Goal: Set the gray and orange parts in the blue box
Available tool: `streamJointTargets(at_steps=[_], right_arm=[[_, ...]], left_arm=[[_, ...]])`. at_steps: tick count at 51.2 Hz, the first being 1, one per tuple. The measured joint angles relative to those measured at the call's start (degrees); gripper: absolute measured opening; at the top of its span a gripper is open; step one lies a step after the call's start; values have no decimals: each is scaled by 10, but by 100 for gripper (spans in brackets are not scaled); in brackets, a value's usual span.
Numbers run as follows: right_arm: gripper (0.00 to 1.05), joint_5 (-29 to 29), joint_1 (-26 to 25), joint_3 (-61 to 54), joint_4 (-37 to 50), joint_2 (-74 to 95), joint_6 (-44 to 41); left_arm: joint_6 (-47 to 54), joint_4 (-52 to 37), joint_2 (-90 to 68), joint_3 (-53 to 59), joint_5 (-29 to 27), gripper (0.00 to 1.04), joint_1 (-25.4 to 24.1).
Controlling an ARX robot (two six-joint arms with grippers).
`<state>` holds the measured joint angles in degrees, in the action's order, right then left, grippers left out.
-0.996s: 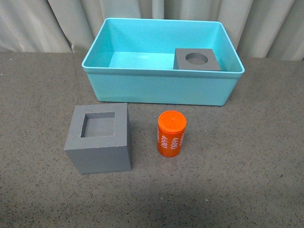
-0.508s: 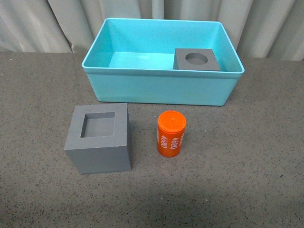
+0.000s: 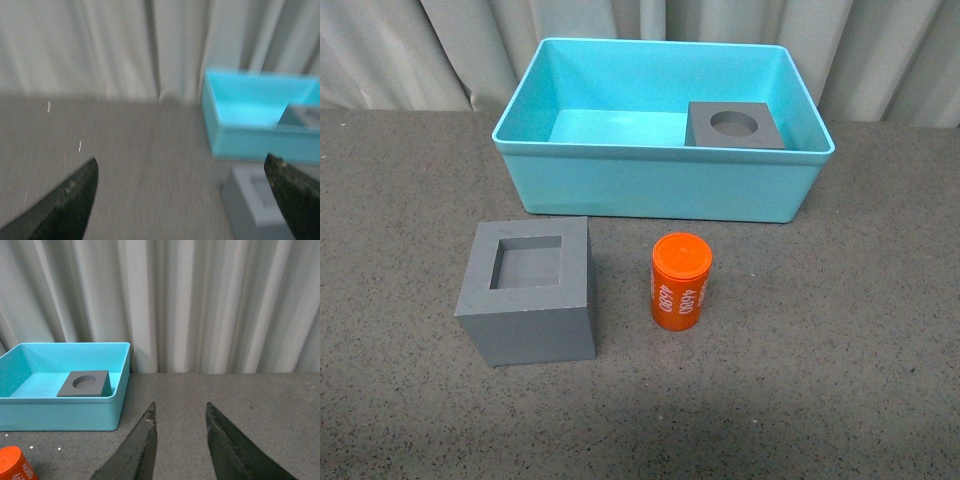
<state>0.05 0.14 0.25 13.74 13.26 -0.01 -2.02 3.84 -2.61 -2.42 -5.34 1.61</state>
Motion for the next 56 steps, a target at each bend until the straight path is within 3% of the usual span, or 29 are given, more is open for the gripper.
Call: streamJointTargets(at_steps=[2,6,14,22,35,56], right_arm=[[36,0,0,0,0,0,0],[47,0,0,0,0,0,0],[73,-1,0,0,0,-1,0],[96,-1,0,0,0,-1,0],[95,-1,0,0,0,-1,0],[95,-1,0,0,0,-1,0]], left_arm=[[-25,10,-54,-16,-40,98,15],[-55,-31,-151,-32,-55,98,32],[-105,-155,-409,-94,-10,98,70],[-132,-180,-598,-154,40,98,98],[-145,-190,-820,-251,69,98,120],[-132,-174,-941,-319,39,98,134]])
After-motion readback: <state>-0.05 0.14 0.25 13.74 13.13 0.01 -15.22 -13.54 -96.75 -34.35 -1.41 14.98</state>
